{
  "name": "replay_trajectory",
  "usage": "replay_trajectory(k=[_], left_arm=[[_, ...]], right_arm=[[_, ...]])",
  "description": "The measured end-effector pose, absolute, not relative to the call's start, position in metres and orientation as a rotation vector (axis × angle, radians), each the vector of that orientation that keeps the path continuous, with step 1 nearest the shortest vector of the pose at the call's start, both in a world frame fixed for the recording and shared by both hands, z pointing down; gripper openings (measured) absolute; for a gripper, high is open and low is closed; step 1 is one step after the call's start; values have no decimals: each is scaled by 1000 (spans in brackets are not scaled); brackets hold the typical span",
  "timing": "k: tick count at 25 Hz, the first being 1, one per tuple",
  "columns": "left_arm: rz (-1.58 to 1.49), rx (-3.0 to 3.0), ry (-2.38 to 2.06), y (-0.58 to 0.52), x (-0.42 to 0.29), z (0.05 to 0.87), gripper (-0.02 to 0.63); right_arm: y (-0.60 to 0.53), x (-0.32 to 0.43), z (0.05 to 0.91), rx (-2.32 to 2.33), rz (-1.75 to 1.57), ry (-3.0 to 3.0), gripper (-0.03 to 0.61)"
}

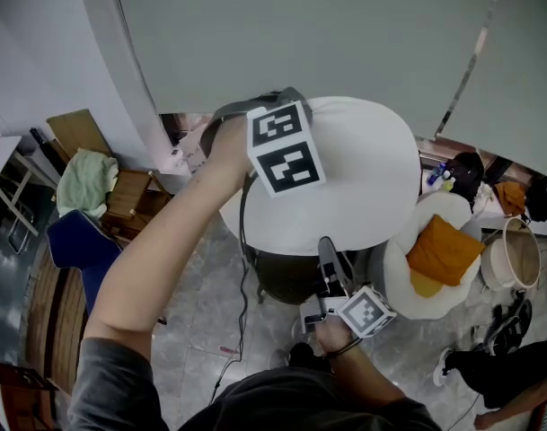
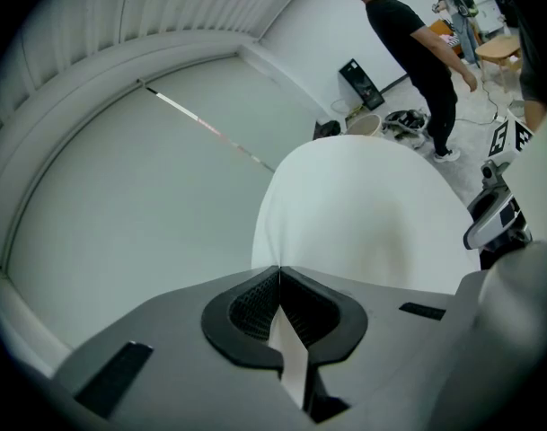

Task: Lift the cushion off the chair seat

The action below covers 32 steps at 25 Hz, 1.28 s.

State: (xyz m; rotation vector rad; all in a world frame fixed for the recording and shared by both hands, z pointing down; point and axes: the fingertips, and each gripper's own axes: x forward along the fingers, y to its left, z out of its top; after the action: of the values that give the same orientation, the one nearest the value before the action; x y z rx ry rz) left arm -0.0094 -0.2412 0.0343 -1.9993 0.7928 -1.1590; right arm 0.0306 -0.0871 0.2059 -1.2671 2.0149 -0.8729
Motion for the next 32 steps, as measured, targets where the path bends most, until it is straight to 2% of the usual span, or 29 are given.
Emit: replay_trajectory(k=[32], left_arm=[[-1158,-1976,781,-243,-2,36,6]], right_arm=[[-89,35,210,-1308,-870,2019,52]])
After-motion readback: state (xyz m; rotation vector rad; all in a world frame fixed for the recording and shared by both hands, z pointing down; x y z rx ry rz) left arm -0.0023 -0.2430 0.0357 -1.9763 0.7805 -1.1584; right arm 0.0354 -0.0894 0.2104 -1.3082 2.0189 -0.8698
